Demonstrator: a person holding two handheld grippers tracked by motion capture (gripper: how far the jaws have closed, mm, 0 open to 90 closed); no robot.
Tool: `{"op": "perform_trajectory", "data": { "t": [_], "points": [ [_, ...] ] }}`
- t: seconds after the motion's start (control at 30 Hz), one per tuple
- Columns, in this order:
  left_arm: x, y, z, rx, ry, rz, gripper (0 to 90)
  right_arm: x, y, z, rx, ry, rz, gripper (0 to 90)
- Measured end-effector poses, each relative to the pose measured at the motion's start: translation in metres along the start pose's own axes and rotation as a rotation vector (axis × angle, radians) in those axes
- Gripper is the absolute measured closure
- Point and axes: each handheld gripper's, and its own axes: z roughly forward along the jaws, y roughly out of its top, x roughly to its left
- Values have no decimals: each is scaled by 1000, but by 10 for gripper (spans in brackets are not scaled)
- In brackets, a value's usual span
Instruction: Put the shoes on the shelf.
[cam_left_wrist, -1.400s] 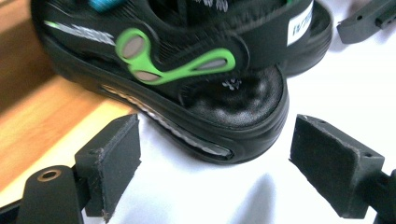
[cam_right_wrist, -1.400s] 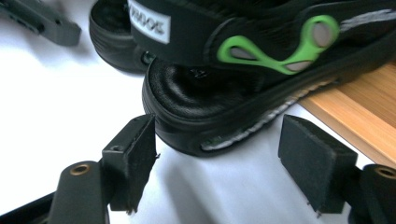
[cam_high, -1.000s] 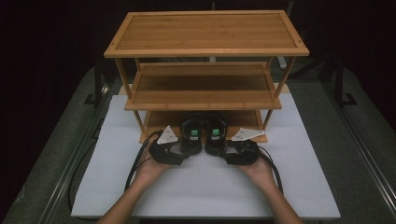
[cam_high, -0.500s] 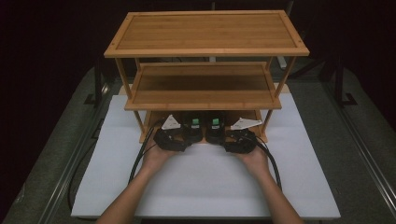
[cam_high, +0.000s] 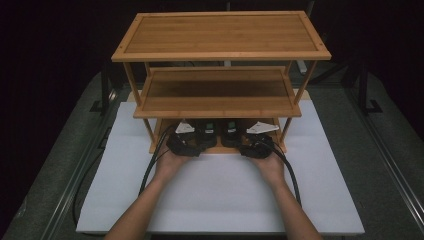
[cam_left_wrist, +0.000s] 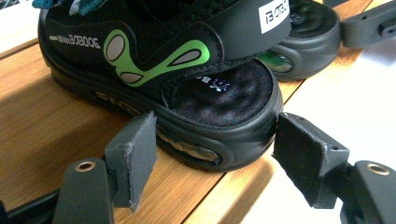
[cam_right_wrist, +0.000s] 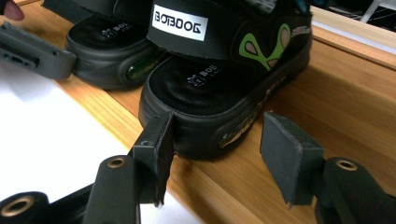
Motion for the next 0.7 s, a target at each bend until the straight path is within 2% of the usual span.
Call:
{"op": "perform_trajectory", "data": {
  "t": [0.13,0.2,0.4,0.5,0.6,0.7],
  "points": [
    [0,0,-4,0,-9,2,284,4,3,3,3,-8,-12,435],
    [-1,1,-8,-12,-17,-4,265,6,4,-1,-10,13,-1,418],
    [-8,-2,-25,14,-41,5,175,6,2,-18,-3,41,-4,354],
    [-11,-7,-37,20,-46,14,171,7,-4,-29,15,47,-12,322],
    [-15,-12,-48,38,-60,6,145,7,-11,-39,42,57,-14,287],
    [-18,-18,-58,61,-63,5,109,5,-17,-50,48,65,-9,264]
  ]
}}
